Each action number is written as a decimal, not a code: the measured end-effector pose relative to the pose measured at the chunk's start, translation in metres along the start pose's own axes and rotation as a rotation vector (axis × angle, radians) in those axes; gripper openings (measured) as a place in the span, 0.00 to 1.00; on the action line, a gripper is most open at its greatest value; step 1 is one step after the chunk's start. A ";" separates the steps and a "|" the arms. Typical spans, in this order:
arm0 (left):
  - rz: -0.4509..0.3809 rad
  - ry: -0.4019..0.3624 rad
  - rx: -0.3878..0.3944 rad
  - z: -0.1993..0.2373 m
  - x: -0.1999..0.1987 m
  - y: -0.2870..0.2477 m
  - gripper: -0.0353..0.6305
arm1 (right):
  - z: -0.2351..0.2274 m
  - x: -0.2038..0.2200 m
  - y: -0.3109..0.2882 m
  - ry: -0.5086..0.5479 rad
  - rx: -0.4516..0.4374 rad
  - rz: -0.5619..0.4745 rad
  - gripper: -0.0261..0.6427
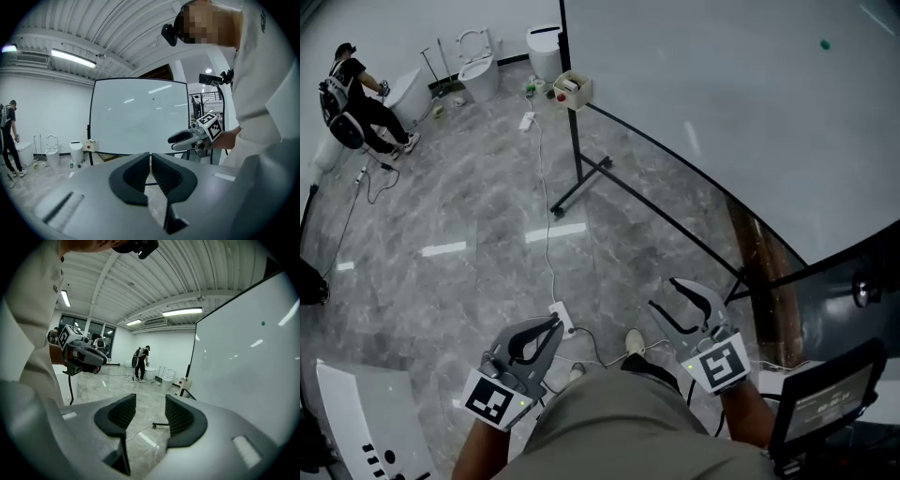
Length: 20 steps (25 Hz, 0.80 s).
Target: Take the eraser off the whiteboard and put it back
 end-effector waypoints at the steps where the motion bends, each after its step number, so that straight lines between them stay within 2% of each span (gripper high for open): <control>1: -0.008 0.003 0.007 -0.002 0.001 0.013 0.09 | 0.014 -0.004 0.000 0.006 -0.003 -0.002 0.33; 6: -0.005 0.028 0.027 -0.008 0.018 0.071 0.09 | 0.085 -0.020 0.003 0.029 -0.026 -0.018 0.33; 11: -0.015 0.021 0.048 -0.012 0.042 0.116 0.09 | 0.146 -0.011 0.005 0.015 -0.027 -0.034 0.33; 20: -0.025 0.027 0.086 -0.024 0.052 0.147 0.09 | 0.185 -0.012 0.022 0.046 0.019 -0.028 0.31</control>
Point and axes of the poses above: the fingertips, and each gripper's own axes: y backward along the fingers, z to its left, x out of its underside, the point moved 6 cm from there along y, backward along the fingers, and after that the axes turned 10 degrees about -y, right-handed, at the moved point
